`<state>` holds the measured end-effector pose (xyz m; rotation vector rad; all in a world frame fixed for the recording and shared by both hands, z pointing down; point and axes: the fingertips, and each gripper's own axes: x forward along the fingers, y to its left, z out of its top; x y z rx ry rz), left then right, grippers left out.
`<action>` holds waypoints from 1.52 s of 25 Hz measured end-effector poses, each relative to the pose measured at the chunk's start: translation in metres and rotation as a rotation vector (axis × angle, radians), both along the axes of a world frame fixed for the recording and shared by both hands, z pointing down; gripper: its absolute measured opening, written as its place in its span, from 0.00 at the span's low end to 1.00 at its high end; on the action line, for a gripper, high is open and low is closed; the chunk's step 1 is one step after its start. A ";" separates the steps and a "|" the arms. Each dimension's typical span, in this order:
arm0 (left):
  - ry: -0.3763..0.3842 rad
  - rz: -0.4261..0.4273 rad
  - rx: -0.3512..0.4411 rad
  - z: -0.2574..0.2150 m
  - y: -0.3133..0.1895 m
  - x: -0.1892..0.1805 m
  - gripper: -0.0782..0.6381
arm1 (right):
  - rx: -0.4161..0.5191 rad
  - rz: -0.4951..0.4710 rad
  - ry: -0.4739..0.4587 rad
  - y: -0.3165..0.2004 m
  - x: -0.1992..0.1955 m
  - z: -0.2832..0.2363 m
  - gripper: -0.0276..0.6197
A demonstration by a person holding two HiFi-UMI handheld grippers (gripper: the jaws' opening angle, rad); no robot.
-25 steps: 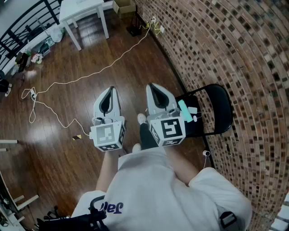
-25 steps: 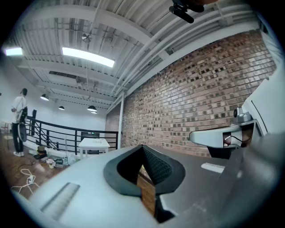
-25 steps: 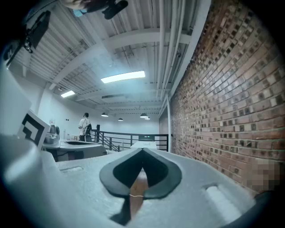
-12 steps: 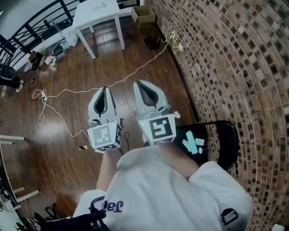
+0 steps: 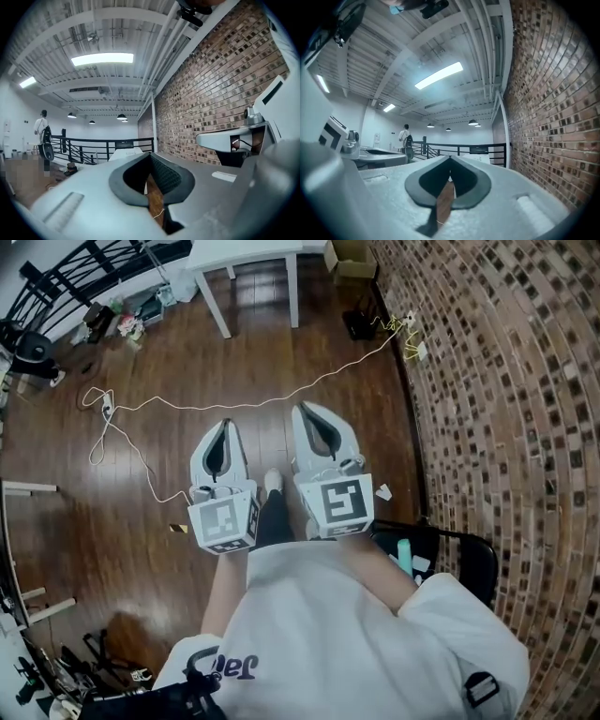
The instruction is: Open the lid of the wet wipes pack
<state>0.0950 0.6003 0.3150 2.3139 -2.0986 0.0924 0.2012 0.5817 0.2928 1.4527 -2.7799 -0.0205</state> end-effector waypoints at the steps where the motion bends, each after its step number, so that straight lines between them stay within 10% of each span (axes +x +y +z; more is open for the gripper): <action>1: 0.007 0.001 0.000 0.003 -0.013 -0.008 0.13 | 0.005 -0.003 0.012 -0.011 -0.009 0.001 0.03; 17: 0.097 -0.019 0.036 -0.006 -0.270 -0.178 0.13 | 0.022 0.059 0.107 -0.253 -0.169 -0.001 0.03; 27: 0.055 0.005 0.009 0.020 -0.388 -0.196 0.13 | -0.033 0.055 0.095 -0.382 -0.192 0.032 0.03; 38: 0.017 0.010 0.068 -0.010 -0.628 -0.189 0.13 | 0.051 0.017 0.039 -0.619 -0.194 0.001 0.03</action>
